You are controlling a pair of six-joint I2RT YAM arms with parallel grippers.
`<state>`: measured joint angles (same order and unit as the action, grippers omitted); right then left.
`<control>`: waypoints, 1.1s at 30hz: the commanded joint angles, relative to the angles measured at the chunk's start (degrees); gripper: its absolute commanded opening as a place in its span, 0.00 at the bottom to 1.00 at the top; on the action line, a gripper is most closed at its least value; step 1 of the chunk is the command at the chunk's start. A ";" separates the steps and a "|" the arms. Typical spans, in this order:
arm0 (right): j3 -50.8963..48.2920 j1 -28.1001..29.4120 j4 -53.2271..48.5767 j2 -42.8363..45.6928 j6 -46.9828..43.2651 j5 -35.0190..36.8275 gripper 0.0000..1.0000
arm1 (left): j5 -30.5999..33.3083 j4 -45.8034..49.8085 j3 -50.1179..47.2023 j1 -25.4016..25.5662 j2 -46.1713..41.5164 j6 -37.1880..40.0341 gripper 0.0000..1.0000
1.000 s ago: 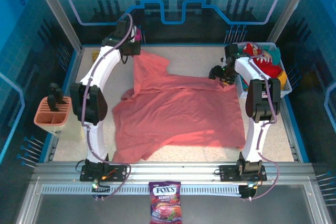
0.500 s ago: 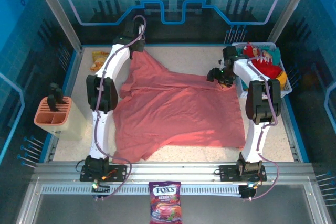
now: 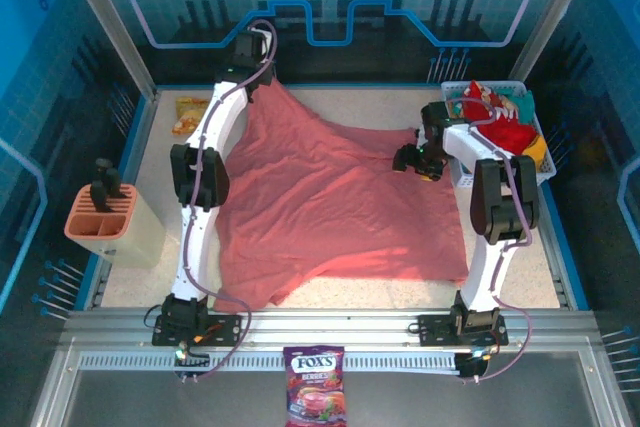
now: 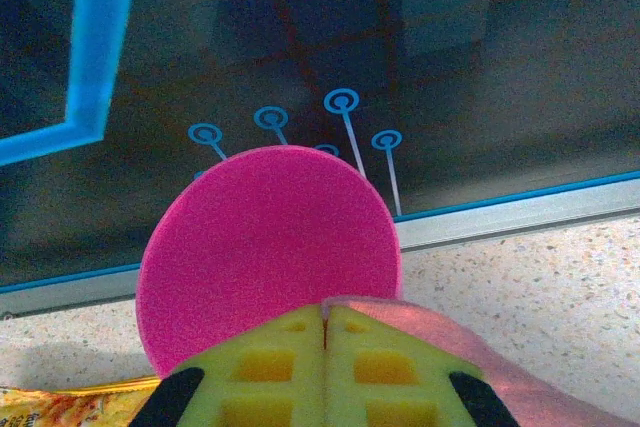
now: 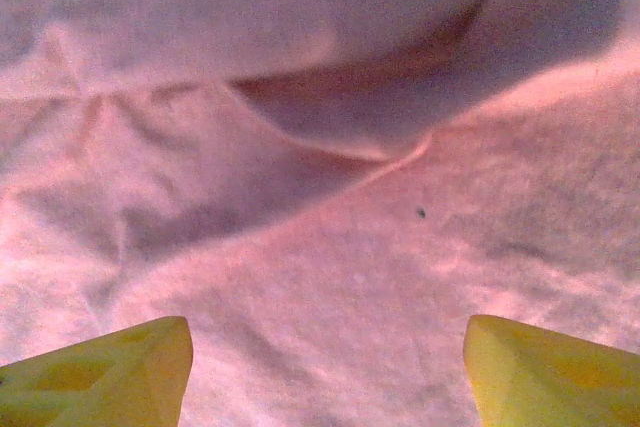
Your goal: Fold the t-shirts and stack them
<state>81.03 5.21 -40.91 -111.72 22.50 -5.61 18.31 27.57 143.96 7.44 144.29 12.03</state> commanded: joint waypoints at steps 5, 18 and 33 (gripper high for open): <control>-5.75 0.97 2.32 6.89 1.43 -1.73 0.74 | 2.06 -2.93 3.15 -1.51 2.69 -0.13 0.02; -20.44 2.28 1.08 25.52 4.50 -0.26 1.00 | -1.42 7.35 -6.19 -1.03 -9.68 -10.03 0.99; -23.55 1.58 -1.03 34.19 4.30 -0.85 1.00 | -1.52 10.20 -11.03 -1.38 -13.97 -10.14 0.99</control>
<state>57.78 6.81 -41.43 -76.88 26.13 -5.02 17.72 35.73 128.09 6.63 126.80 1.23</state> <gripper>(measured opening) 0.996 0.993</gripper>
